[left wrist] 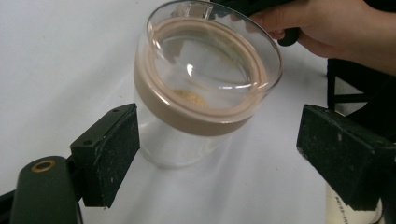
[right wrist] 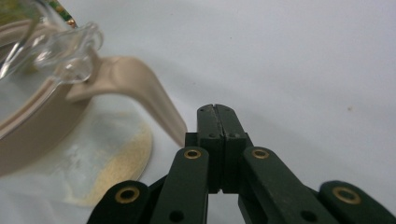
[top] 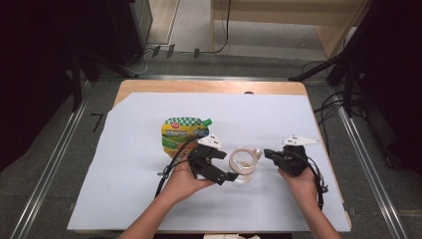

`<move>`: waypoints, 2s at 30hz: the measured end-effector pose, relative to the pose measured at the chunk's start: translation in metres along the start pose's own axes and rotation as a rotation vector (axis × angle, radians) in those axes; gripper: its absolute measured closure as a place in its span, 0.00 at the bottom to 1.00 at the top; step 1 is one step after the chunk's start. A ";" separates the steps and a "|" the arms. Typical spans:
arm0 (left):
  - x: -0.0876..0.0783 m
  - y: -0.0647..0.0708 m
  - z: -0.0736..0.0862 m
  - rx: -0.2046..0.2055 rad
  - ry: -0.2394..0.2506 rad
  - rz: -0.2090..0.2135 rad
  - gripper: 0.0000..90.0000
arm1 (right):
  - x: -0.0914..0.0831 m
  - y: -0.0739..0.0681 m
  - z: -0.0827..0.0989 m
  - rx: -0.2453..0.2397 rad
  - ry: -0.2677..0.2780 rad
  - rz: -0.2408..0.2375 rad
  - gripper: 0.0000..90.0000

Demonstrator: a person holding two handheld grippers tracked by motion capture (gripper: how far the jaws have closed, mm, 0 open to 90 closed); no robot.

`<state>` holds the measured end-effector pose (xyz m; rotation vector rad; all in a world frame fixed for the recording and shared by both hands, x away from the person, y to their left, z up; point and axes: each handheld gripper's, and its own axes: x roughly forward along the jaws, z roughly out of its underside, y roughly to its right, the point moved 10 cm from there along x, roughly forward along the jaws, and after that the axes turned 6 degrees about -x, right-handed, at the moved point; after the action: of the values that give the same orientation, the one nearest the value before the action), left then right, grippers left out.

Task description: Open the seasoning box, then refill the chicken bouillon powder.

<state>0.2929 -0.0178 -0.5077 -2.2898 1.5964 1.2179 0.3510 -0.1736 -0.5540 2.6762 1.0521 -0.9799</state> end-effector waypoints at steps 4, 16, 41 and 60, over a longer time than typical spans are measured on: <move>0.008 -0.003 -0.005 0.011 0.003 -0.009 0.16 | 0.009 0.001 -0.006 -0.022 0.010 -0.016 1.00; 0.024 -0.004 -0.007 0.067 0.023 -0.064 0.15 | 0.022 -0.007 -0.004 -0.048 -0.028 -0.039 1.00; 0.030 -0.001 -0.015 0.117 0.063 -0.147 0.13 | 0.020 -0.007 -0.001 -0.018 -0.036 -0.041 1.00; 0.022 0.003 -0.025 0.122 0.074 -0.144 0.14 | 0.020 -0.007 0.000 -0.020 -0.035 -0.034 1.00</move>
<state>0.3067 -0.0483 -0.5044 -2.3511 1.4548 0.9856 0.3576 -0.1567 -0.5649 2.6236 1.0984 -1.0120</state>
